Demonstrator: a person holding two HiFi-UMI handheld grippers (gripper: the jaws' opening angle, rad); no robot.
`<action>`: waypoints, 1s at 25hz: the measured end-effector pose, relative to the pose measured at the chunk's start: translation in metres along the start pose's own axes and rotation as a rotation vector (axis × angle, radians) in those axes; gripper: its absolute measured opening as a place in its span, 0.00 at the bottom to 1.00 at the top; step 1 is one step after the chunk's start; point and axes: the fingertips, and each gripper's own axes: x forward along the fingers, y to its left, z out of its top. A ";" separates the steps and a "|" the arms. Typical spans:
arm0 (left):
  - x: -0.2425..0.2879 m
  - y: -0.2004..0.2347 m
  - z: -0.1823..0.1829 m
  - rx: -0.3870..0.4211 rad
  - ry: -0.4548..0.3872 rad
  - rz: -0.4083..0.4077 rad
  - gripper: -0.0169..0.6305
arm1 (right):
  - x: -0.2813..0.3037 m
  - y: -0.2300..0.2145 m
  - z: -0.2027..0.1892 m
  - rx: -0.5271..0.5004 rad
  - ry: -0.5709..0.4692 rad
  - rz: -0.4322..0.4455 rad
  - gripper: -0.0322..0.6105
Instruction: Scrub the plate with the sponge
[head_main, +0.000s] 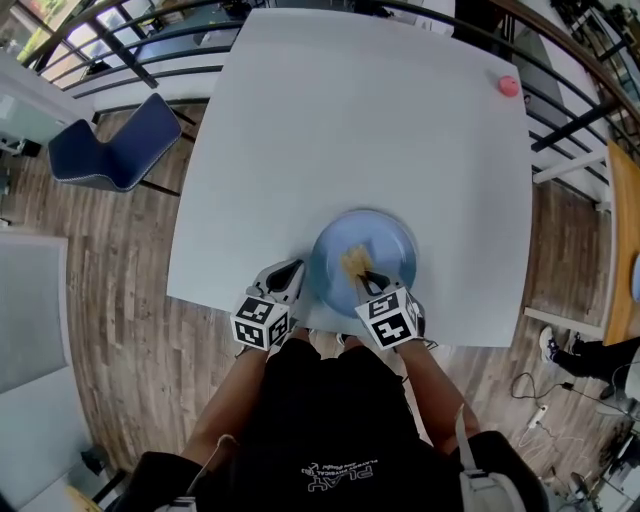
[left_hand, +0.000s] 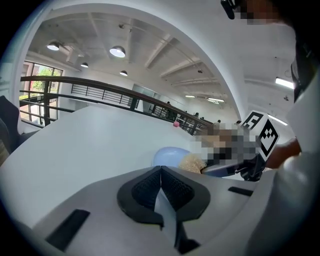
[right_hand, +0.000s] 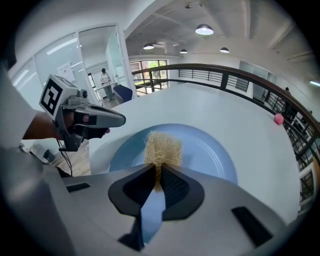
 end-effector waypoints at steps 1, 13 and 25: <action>-0.002 0.002 -0.002 -0.006 0.000 0.007 0.05 | 0.001 0.006 0.002 -0.016 -0.004 0.018 0.12; -0.022 0.029 -0.019 -0.042 0.009 0.071 0.05 | 0.015 0.051 -0.011 -0.112 0.065 0.137 0.12; -0.005 -0.002 0.003 -0.017 -0.001 -0.044 0.05 | 0.001 0.028 -0.042 -0.018 0.133 0.083 0.12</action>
